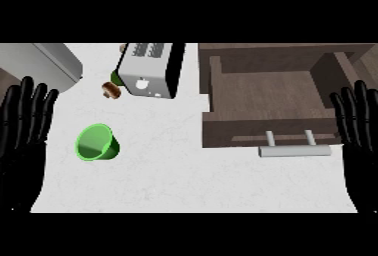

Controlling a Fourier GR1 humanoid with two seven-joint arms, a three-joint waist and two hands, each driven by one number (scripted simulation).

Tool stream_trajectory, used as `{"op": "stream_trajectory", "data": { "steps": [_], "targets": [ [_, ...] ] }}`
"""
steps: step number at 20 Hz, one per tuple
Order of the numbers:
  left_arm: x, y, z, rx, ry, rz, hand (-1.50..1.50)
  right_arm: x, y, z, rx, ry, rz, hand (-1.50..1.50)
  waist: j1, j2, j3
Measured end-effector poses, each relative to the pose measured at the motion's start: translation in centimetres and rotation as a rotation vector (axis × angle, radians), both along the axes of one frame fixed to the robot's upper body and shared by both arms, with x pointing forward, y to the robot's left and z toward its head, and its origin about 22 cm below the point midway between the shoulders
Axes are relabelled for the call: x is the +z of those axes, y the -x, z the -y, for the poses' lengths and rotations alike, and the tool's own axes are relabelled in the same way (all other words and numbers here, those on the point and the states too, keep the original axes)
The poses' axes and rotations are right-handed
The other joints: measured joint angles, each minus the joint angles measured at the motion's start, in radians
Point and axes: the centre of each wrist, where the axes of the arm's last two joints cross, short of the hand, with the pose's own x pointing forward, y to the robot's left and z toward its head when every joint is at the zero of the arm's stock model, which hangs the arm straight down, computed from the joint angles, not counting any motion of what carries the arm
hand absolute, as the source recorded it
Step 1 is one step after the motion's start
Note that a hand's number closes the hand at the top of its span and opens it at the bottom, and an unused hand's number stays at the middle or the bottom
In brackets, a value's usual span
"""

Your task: Pick up the cup, place it into the drawer and close the drawer

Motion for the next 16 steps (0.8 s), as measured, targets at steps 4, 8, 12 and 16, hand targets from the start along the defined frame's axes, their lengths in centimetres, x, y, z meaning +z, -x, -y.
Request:
{"op": "stream_trajectory", "data": {
  "steps": [4, 8, 12, 16],
  "targets": [
    [-0.3, 0.2, -1.5, -0.071, -0.005, -0.009, -1.5, -0.1, -0.3, -0.1, 0.002, -0.01, 0.007, -1.5, 0.014, -0.01, -0.015],
    [-1.2, -0.6, -4.0, -0.126, 0.093, -0.096, -1.5, -0.6, -0.5, -0.3, 0.058, 0.014, -0.041, -1.5, 0.02, -0.013, -0.021],
    [-3.0, -1.4, -6.0, -0.138, 0.199, -0.201, -1.5, -0.1, -1.3, -0.2, 0.115, 0.029, -0.105, -1.5, 0.021, -0.014, -0.023],
    [-4.8, -2.7, -7.9, -0.136, 0.242, -0.247, -1.5, 0.4, -2.6, -0.3, 0.137, 0.034, -0.137, -1.5, 0.02, -0.015, -0.024]
  ]
}}
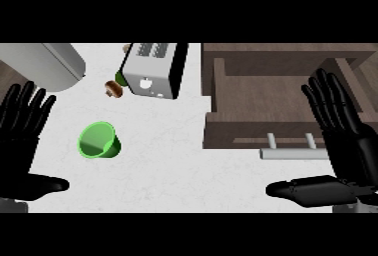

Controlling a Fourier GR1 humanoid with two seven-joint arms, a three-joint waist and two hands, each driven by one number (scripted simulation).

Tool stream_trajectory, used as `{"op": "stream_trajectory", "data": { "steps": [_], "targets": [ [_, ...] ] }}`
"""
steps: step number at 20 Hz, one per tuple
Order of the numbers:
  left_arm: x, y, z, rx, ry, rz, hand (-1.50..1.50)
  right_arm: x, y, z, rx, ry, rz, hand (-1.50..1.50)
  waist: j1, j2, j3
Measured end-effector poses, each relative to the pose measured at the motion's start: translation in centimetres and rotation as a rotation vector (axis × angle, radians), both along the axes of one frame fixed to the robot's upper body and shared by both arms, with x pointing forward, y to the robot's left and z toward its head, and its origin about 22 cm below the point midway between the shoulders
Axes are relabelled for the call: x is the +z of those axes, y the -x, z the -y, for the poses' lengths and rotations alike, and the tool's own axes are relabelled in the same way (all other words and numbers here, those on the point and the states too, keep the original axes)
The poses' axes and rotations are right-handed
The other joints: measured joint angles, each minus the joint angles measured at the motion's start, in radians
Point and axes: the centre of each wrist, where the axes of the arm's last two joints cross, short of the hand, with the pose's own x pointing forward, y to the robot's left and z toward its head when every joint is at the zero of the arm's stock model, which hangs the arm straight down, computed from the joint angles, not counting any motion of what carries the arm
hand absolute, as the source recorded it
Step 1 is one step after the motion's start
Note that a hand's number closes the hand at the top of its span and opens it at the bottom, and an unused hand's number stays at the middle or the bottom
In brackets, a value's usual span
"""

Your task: Pick up the cup, place it into the drawer and close the drawer

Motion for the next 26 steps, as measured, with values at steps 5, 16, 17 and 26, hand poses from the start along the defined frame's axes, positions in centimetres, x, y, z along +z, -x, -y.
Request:
{"op": "stream_trajectory", "data": {
  "steps": [5, 16, 17, 26],
  "targets": [
    [-2.0, -1.6, -1.3, 0.037, -0.017, -0.06, -1.5, -0.1, -1.5, 0.0, 0.01, 0.007, -0.01, -1.5, -0.001, -0.001, 0.0],
    [-9.7, -2.4, -4.2, 0.112, -0.056, -0.182, -1.5, 0.7, -2.4, 1.1, 0.012, 0.016, 0.028, -1.5, -0.004, 0.0, 0.0],
    [-10.7, -2.1, -4.3, 0.119, -0.064, -0.19, -1.5, 0.8, -2.5, 1.4, 0.015, 0.014, 0.029, -1.5, -0.004, 0.0, 0.0],
    [-16.4, -2.5, -6.1, 0.144, -0.085, -0.254, -1.5, 1.2, -3.1, 2.1, 0.012, 0.013, 0.037, -1.5, -0.009, 0.001, -0.001]
  ]
}}
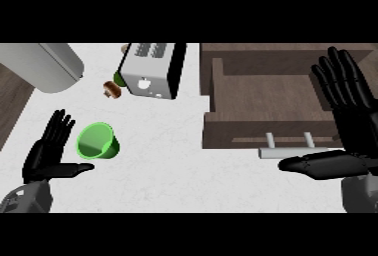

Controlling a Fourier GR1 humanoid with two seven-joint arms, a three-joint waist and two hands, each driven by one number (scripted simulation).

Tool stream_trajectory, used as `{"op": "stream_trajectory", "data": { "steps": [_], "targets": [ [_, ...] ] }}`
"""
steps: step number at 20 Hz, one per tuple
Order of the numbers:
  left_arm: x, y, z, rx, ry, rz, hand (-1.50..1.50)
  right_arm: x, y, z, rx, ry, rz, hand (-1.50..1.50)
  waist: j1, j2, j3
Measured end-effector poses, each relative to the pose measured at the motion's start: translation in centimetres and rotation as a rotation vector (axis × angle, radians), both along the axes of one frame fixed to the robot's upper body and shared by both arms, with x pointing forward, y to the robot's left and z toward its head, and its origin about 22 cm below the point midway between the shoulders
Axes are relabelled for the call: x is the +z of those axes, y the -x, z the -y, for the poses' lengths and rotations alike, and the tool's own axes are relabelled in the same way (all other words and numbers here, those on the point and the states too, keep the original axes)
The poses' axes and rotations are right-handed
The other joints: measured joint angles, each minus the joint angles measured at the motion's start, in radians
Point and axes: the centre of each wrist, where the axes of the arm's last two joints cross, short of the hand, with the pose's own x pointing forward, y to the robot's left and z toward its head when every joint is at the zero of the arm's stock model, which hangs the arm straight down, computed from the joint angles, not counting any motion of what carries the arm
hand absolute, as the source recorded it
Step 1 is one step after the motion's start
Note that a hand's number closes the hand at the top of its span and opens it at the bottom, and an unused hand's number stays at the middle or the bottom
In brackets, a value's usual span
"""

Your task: Pick up the cup, place it into the drawer and close the drawer

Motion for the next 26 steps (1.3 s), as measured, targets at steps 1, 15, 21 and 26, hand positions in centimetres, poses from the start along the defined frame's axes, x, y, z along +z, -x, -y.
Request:
{"op": "stream_trajectory", "data": {
  "steps": [1, 15, 21, 26],
  "targets": [
    [-0.5, 0.3, -0.3, -0.001, -0.003, -0.002, -1.5, 0.2, -0.2, -0.1, -0.002, 0.001, 0.0, -1.5, 0.0, 0.0, 0.0],
    [-4.6, 1.4, 0.1, 0.052, -0.035, -0.016, -1.5, 1.2, -0.8, 0.3, 0.009, 0.001, 0.002, -1.5, -0.015, 0.007, -0.003],
    [-4.7, 1.1, 0.6, 0.054, -0.034, -0.001, -1.5, 1.0, -0.6, 0.1, 0.019, 0.002, -0.002, -1.5, -0.02, 0.009, -0.004],
    [-4.9, 0.5, 1.8, 0.039, -0.031, 0.012, -1.5, 1.4, -0.9, 0.2, 0.018, 0.01, -0.004, -1.5, -0.024, 0.011, -0.004]
  ]
}}
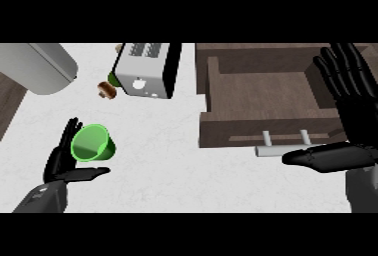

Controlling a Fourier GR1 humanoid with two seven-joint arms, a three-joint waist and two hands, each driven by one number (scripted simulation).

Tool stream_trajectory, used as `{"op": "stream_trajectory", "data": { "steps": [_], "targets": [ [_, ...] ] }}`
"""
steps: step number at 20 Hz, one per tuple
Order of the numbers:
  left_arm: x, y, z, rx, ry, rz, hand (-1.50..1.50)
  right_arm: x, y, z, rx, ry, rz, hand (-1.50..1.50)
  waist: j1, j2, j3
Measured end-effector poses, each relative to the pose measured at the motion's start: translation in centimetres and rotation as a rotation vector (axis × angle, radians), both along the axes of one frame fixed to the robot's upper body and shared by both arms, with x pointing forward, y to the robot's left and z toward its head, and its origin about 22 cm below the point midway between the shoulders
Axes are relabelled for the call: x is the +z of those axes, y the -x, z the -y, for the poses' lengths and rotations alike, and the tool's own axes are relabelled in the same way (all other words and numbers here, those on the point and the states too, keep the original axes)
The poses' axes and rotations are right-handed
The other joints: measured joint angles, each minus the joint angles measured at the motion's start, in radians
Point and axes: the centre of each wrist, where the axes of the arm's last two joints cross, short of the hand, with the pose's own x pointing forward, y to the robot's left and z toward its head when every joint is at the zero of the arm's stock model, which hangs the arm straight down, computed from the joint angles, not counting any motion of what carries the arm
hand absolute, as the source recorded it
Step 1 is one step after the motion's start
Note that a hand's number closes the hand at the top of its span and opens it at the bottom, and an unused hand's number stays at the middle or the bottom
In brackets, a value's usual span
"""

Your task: Pick up the cup, place it into the drawer and close the drawer

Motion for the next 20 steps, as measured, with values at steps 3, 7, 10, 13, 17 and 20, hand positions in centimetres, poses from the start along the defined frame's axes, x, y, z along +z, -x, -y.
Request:
{"op": "stream_trajectory", "data": {
  "steps": [3, 7, 10, 13, 17, 20],
  "targets": [
    [0.0, -0.2, 0.4, -0.012, 0.005, 0.004, -1.5, 0.1, -0.1, -0.2, 0.007, 0.0, 0.004, -1.5, -0.001, 0.001, 0.0],
    [0.0, -0.6, 1.1, -0.039, 0.031, 0.002, -1.5, 0.3, 0.3, -0.4, 0.01, 0.004, 0.0, -1.5, -0.006, 0.001, -0.001],
    [0.2, -1.2, 1.5, -0.074, 0.08, 0.009, 1.5, 0.3, 0.1, -0.1, 0.01, 0.013, -0.001, -1.5, -0.008, 0.003, -0.001],
    [0.2, -1.6, 2.2, -0.087, 0.074, 0.054, 1.5, 0.5, 0.1, 0.1, 0.004, 0.018, -0.002, -1.5, -0.007, 0.003, -0.001],
    [0.6, -2.2, 2.5, -0.027, -0.016, 0.14, 1.5, 0.5, 0.1, 0.2, 0.002, 0.02, 0.001, -1.5, -0.005, 0.002, -0.001],
    [1.1, -2.8, 2.7, 0.02, -0.044, 0.199, 1.5, 0.1, 0.1, 0.2, 0.004, 0.014, -0.002, -1.5, -0.005, 0.002, 0.0]
  ]
}}
